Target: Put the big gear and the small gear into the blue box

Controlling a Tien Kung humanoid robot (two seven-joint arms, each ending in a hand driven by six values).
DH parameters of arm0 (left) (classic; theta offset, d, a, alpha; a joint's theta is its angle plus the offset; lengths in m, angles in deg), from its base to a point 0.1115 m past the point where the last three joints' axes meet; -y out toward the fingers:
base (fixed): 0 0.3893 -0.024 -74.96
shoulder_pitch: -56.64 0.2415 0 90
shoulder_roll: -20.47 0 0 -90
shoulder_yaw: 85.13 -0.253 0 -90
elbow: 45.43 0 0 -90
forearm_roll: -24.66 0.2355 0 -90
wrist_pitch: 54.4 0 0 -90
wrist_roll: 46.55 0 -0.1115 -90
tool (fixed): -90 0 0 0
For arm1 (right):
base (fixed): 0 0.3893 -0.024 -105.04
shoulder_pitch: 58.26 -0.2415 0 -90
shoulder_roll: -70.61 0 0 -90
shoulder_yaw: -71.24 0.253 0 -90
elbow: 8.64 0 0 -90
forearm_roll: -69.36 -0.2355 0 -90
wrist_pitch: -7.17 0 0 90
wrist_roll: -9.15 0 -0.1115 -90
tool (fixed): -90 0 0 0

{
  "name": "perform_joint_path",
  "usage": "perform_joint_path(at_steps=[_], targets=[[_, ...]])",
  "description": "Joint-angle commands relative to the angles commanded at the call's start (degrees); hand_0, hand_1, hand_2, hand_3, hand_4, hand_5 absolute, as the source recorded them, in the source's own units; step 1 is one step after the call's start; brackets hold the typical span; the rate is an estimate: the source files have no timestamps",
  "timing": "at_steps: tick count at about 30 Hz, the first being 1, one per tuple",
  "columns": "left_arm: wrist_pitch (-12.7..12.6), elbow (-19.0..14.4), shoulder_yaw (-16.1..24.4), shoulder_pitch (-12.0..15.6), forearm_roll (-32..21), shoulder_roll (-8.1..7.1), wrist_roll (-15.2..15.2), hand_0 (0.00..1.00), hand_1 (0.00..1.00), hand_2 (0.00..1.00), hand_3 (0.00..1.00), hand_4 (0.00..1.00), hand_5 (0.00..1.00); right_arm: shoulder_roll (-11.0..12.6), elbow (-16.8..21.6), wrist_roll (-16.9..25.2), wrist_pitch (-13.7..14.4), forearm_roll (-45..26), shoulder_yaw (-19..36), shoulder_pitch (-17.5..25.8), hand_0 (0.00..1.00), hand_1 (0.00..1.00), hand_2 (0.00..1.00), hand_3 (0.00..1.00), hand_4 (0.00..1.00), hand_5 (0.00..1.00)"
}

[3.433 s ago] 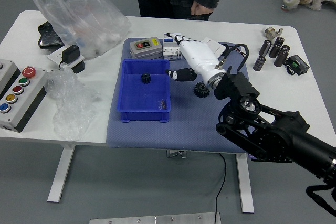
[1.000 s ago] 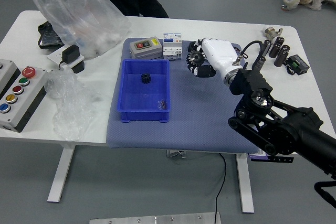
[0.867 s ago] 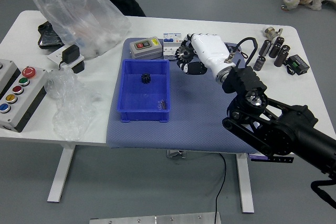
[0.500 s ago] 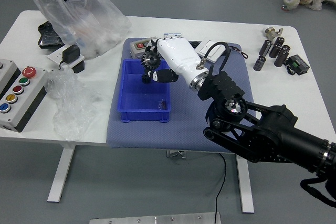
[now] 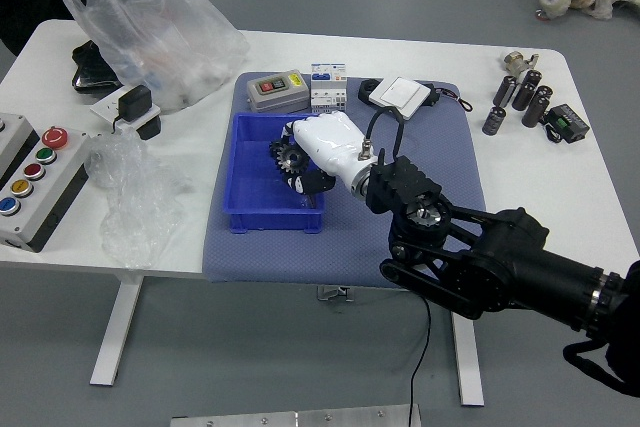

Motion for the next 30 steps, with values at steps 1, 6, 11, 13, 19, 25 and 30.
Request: perform_joint_path(at_steps=[1,6,11,13,19,25,30], targets=[[0.00,0.00,-0.01,-0.01,0.00,-0.03,0.00,0.622,0.521,0.517,0.660,0.696,0.274,-0.06,-0.20,-0.02,-0.14,-0.07,-0.15,0.07,0.434,0.619,0.600,0.541,0.475,0.002],[0.01,0.00,-0.01,-0.09,0.07,-0.09,0.00,0.622,0.519,0.516,0.661,0.696,0.274,-0.38,-0.54,0.02,-0.80,-0.62,-1.13,0.29,0.441,0.658,0.666,0.645,0.575,0.026],[0.03,0.00,-0.10,-0.10,0.00,-0.10,-0.02,0.622,0.518,0.517,0.662,0.696,0.273,-0.57,-0.68,-0.10,-1.43,-1.00,-1.42,0.35,0.482,0.753,0.811,0.790,0.548,0.217],[0.03,0.00,-0.07,-0.12,0.02,-0.13,-0.02,0.622,0.518,0.517,0.662,0.696,0.273,-0.61,-0.68,-0.19,-1.73,-1.06,-1.55,0.34,0.482,0.753,0.811,0.790,0.548,0.217],[0.02,0.00,0.02,-0.17,0.01,-0.22,-0.01,0.622,0.519,0.516,0.660,0.696,0.274,-0.67,-0.47,-0.52,-2.86,-1.05,-2.05,0.32,0.492,0.782,0.879,0.930,0.711,0.206],[0.02,0.00,0.15,-0.14,0.03,-0.29,0.00,0.622,0.518,0.516,0.660,0.696,0.275,-0.56,-0.22,-0.22,-2.01,-0.92,-1.21,0.61,0.472,0.783,0.896,0.981,0.754,0.207],[0.03,0.00,0.32,-0.09,0.10,-0.21,0.00,0.622,0.519,0.516,0.661,0.696,0.274,0.42,2.39,1.71,2.27,-4.28,3.13,1.59,0.423,0.735,0.841,0.926,0.738,0.225]])
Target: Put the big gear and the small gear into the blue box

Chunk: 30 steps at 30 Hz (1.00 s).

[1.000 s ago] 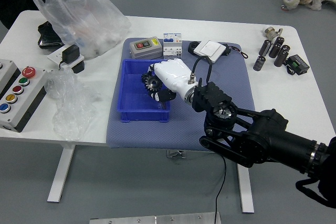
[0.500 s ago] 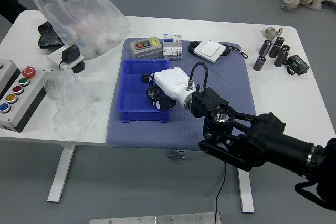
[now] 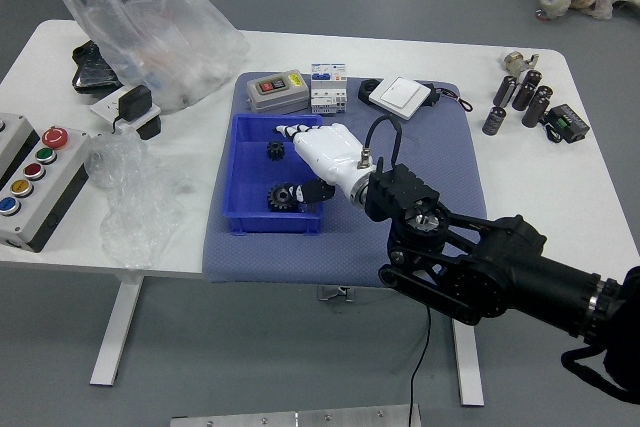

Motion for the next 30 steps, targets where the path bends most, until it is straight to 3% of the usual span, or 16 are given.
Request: perform_joint_path(at_steps=[4,5,9,10,11,13,22,23,28,29,30], targets=[[-0.03,0.00,0.10,-0.02,-0.04,-0.01,-0.08,0.622,0.519,0.516,0.661,0.696,0.274,2.00,4.04,3.69,4.87,-5.74,4.95,1.06,0.423,0.735,0.841,0.926,0.738,0.225],[-0.04,0.00,0.12,-0.01,-0.08,-0.03,-0.10,0.622,0.519,0.517,0.660,0.696,0.274,2.77,5.43,5.10,6.39,-7.59,6.50,1.47,0.410,0.681,0.773,0.834,0.760,0.272],[-0.07,0.00,0.24,0.08,-0.11,-0.02,-0.09,0.622,0.519,0.517,0.660,0.696,0.274,5.15,10.16,9.90,11.23,-15.03,12.44,3.34,0.410,0.681,0.773,0.834,0.760,0.272],[-0.07,0.00,0.27,0.11,-0.10,0.02,-0.08,0.622,0.519,0.517,0.660,0.696,0.274,5.61,11.20,11.02,12.18,-16.79,13.89,3.90,0.410,0.681,0.773,0.834,0.760,0.272],[-0.06,0.00,0.29,0.14,-0.11,0.07,-0.07,0.622,0.517,0.516,0.660,0.696,0.275,6.16,12.53,12.45,13.18,-18.84,15.68,4.73,0.439,0.670,0.743,0.770,0.746,0.281],[-0.06,0.00,0.32,0.17,-0.13,0.15,-0.09,0.622,0.517,0.516,0.660,0.696,0.275,6.84,14.06,14.71,14.13,-22.30,18.68,6.06,0.439,0.670,0.743,0.770,0.746,0.281],[0.00,0.00,-0.65,-0.01,-0.98,0.17,-0.91,0.622,0.519,0.516,0.660,0.696,0.275,9.01,15.26,24.72,13.86,-37.23,32.14,14.99,0.480,0.680,0.739,0.758,0.745,0.298],[0.04,0.00,-0.92,-0.05,-1.10,0.12,-1.09,0.622,0.520,0.516,0.660,0.696,0.274,9.17,15.30,25.68,13.59,-38.76,33.50,15.96,0.654,0.705,0.764,0.749,0.754,0.350],[0.27,0.00,-4.18,-0.37,-3.86,-0.10,-3.19,0.622,0.520,0.516,0.660,0.696,0.274,10.92,16.72,29.88,10.68,-47.03,41.07,21.99,0.654,0.705,0.764,0.749,0.754,0.350],[0.34,0.00,-5.44,-0.42,-5.02,-0.12,-3.90,0.621,0.520,0.517,0.661,0.696,0.275,11.48,17.27,30.78,9.74,-49.11,42.98,23.75,0.739,0.723,0.769,0.741,0.763,0.397],[0.38,0.00,-6.37,-0.43,-5.82,-0.14,-4.37,0.621,0.520,0.517,0.661,0.696,0.275,11.78,17.59,31.35,9.19,-50.61,44.36,25.07,0.739,0.723,0.769,0.741,0.763,0.397]])
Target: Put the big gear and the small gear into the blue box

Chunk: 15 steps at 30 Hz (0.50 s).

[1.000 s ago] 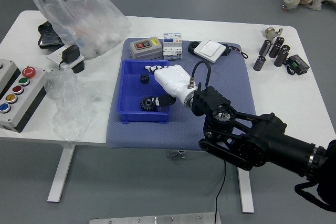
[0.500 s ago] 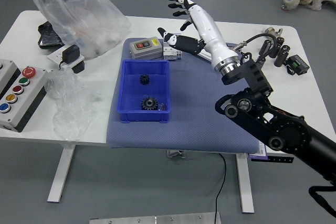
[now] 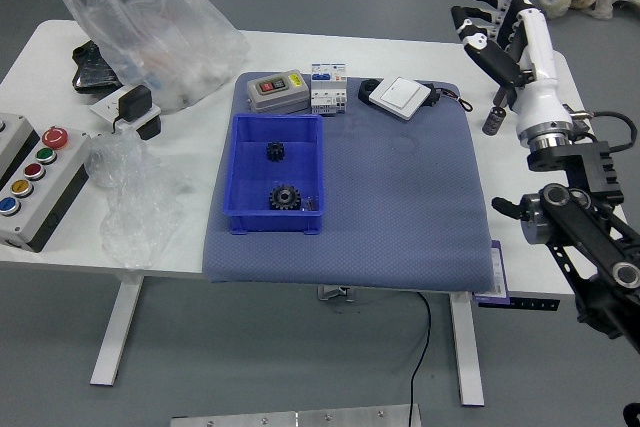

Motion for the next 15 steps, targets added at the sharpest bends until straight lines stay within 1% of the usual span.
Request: perform_joint_path(at_steps=[4,5,8,10,11,15], targets=[[0.12,-0.14,-4.26,-0.18,-3.62,-0.36,-1.85,0.621,0.520,0.517,0.661,0.696,0.275,0.55,0.37,2.70,-2.47,-6.43,5.52,5.71,0.739,0.723,0.769,0.741,0.763,0.397],[0.13,-0.18,-4.88,-0.28,-4.01,-0.46,-2.04,0.622,0.521,0.517,0.661,0.696,0.274,0.54,0.24,3.17,-2.92,-7.89,6.67,6.97,0.757,0.711,0.738,0.697,0.754,0.407],[0.16,-0.20,-6.34,-0.90,-4.54,-1.02,-2.39,0.622,0.521,0.517,0.661,0.696,0.274,-0.05,-0.45,4.28,-3.97,-12.30,10.42,10.85,0.757,0.711,0.738,0.697,0.754,0.407],[0.16,-0.23,-6.89,-1.24,-4.68,-1.36,-2.49,0.622,0.521,0.517,0.661,0.696,0.274,-0.47,-0.63,4.74,-4.35,-14.65,12.49,12.46,0.757,0.711,0.738,0.697,0.754,0.407],[0.16,-0.22,-7.08,-1.36,-4.73,-1.49,-2.51,0.622,0.521,0.517,0.661,0.696,0.274,-0.61,-0.66,4.91,-4.46,-15.47,13.26,12.87,0.754,0.705,0.731,0.689,0.758,0.421],[0.18,-0.14,-7.79,-1.78,-4.85,-2.04,-2.56,0.622,0.521,0.517,0.661,0.696,0.274,-0.99,-0.79,5.81,-4.98,-18.84,16.76,14.36,0.754,0.705,0.731,0.689,0.758,0.421]])
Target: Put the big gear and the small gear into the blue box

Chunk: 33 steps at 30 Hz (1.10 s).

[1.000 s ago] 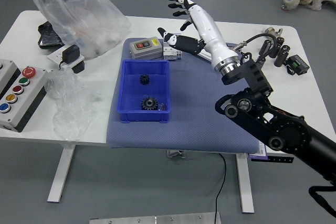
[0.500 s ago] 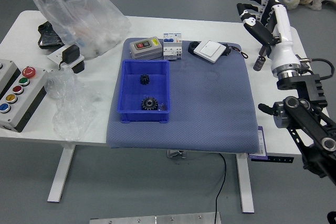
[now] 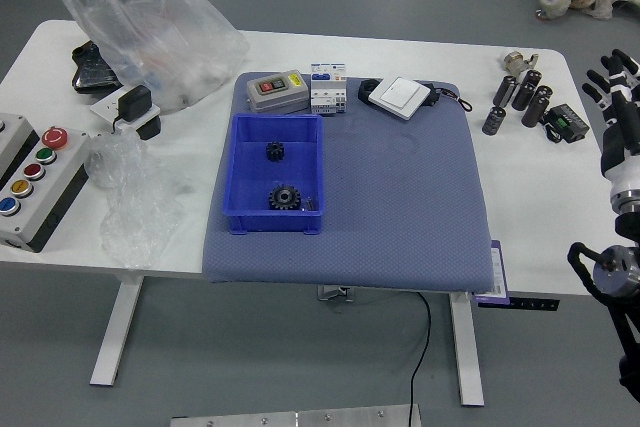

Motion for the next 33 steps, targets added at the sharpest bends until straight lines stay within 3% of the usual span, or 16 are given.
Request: perform_joint_path(at_steps=[13,14,33], targets=[[0.14,0.14,1.26,0.57,1.50,0.25,0.81,0.622,0.520,0.516,0.661,0.696,0.274,-0.75,-0.72,1.08,-0.68,-3.16,0.55,-1.09,0.715,0.678,0.715,0.681,0.761,0.437],[0.14,0.14,1.28,0.58,1.58,0.27,0.80,0.622,0.518,0.516,0.661,0.696,0.274,-0.77,-0.82,1.08,-0.67,-3.20,0.34,-1.17,0.657,0.639,0.694,0.684,0.760,0.438],[0.13,0.14,2.50,0.97,3.16,0.07,1.36,0.622,0.522,0.516,0.662,0.695,0.273,-0.91,-1.77,0.85,-0.97,-3.42,-0.74,-1.31,0.710,0.675,0.708,0.684,0.765,0.465]])
